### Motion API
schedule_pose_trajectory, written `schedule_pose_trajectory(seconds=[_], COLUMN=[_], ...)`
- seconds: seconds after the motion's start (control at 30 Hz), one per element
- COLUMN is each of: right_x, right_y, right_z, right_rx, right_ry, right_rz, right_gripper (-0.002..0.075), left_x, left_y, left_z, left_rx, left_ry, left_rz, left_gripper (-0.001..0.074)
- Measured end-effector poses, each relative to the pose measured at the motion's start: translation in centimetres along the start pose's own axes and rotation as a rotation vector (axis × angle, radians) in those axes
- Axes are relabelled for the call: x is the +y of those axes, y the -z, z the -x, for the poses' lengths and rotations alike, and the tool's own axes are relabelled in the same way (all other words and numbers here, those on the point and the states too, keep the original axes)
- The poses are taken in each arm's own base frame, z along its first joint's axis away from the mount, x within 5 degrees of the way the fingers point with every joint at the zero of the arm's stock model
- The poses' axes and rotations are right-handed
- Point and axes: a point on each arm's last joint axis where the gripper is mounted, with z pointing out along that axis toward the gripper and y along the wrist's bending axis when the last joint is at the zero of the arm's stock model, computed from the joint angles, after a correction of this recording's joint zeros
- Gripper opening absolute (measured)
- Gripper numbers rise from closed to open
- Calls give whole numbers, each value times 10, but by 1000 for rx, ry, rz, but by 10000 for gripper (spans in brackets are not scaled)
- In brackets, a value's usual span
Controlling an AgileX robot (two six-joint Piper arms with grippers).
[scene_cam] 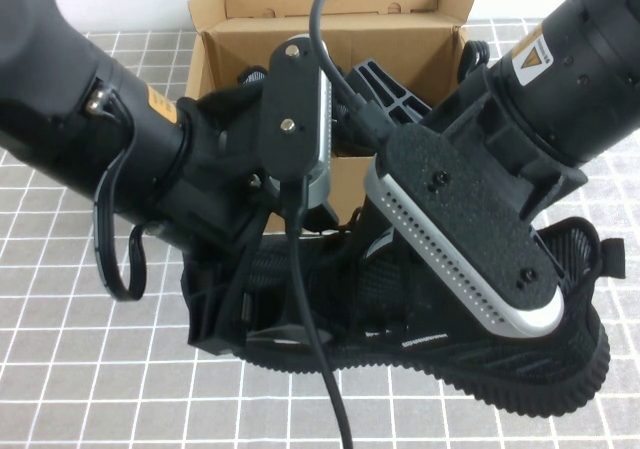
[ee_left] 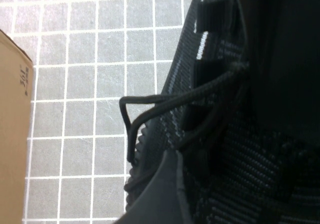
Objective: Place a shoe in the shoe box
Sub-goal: Hand over the shoe, then place the shoe in the shoe box
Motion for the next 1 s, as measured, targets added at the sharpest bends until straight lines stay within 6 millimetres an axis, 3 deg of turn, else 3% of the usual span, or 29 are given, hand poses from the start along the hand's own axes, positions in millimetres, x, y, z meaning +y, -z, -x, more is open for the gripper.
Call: schedule_pose_trajectory(seconds=[0.73, 1.0], right_x=[1, 2], right_y=[1, 1], right_z=[-3, -4], right_rx=[14, 18], right_ry=[-5, -9], right_rz=[6, 10], right_gripper=[3, 3], left_x=[13, 13], left_y=[-16, -19], left_z=[-6, -7], left_rx=[26, 30], left_ry=[34, 38], left_rz=[-16, -26], left_gripper=[667, 505])
